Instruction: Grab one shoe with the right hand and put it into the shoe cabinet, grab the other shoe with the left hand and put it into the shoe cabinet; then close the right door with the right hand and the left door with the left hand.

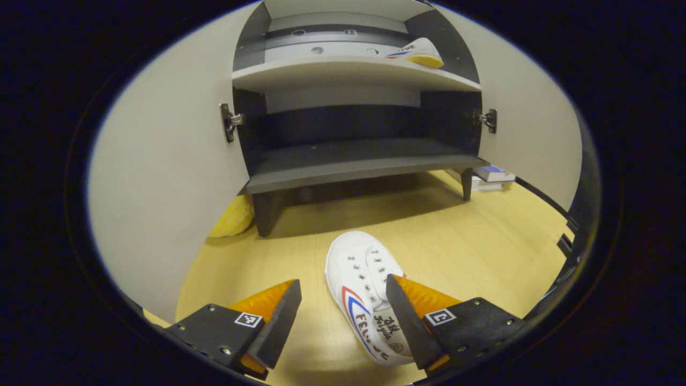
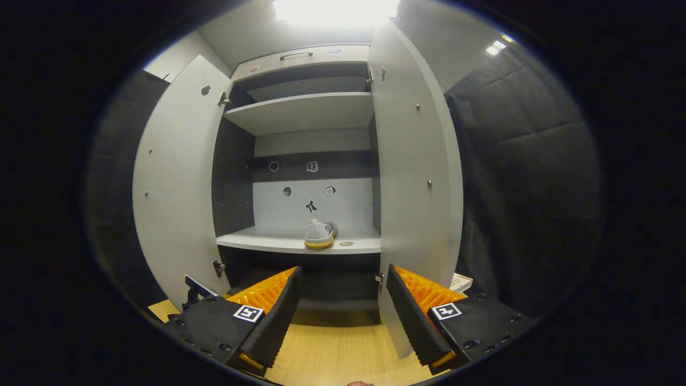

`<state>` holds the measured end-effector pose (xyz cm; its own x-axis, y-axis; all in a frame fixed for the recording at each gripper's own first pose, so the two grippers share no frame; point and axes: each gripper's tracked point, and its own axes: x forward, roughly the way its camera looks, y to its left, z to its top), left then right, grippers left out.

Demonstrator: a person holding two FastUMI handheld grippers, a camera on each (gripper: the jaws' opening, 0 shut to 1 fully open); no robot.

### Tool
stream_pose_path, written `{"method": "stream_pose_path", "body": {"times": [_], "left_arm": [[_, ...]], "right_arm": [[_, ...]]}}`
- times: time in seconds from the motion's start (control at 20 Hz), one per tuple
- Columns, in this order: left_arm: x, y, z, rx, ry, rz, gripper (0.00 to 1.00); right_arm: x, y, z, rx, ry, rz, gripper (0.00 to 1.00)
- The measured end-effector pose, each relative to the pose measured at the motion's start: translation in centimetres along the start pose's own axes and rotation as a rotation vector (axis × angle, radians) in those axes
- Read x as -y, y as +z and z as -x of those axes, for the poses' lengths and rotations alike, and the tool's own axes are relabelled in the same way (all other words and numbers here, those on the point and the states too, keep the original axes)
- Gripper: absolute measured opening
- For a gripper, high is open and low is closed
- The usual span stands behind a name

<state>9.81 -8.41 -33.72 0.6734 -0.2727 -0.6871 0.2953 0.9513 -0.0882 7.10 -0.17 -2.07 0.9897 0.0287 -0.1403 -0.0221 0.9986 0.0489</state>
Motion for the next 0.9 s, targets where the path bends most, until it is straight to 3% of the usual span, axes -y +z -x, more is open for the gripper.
{"method": "stream_pose_path", "body": {"times": [0.2,0.4,0.55,0.65,0.75,0.85,0.9], "left_arm": [[-0.7,-2.2,-1.3,-0.088,0.035,0.001,0.94],[-0.1,-2.8,-1.8,-0.09,-0.012,-0.008,0.97],[1.3,-3.2,-2.1,-0.12,-0.073,0.054,0.72],[1.4,-3.3,-2.0,-0.147,-0.074,0.059,0.5],[1.1,-3.1,-2.0,-0.162,-0.069,0.039,0.46],[0.7,-3.2,-2.3,-0.155,-0.056,0.045,0.31],[0.6,-3.0,-2.2,-0.143,-0.044,0.063,0.17]], "right_arm": [[0.4,-0.5,0.4,-0.012,-0.005,0.011,0.98],[0.5,-0.7,0.3,-0.013,-0.006,0.01,0.98],[0.1,-1.0,0.0,-0.019,0.007,-0.007,0.98],[-0.4,-1.0,-0.1,-0.02,0.02,-0.015,0.98],[-0.8,-1.0,-0.1,-0.017,0.03,-0.009,0.98],[-1.0,-1.2,0.0,-0.021,0.038,0.0,0.98],[-1.1,-1.3,0.2,-0.025,0.042,0.003,0.98]]}}
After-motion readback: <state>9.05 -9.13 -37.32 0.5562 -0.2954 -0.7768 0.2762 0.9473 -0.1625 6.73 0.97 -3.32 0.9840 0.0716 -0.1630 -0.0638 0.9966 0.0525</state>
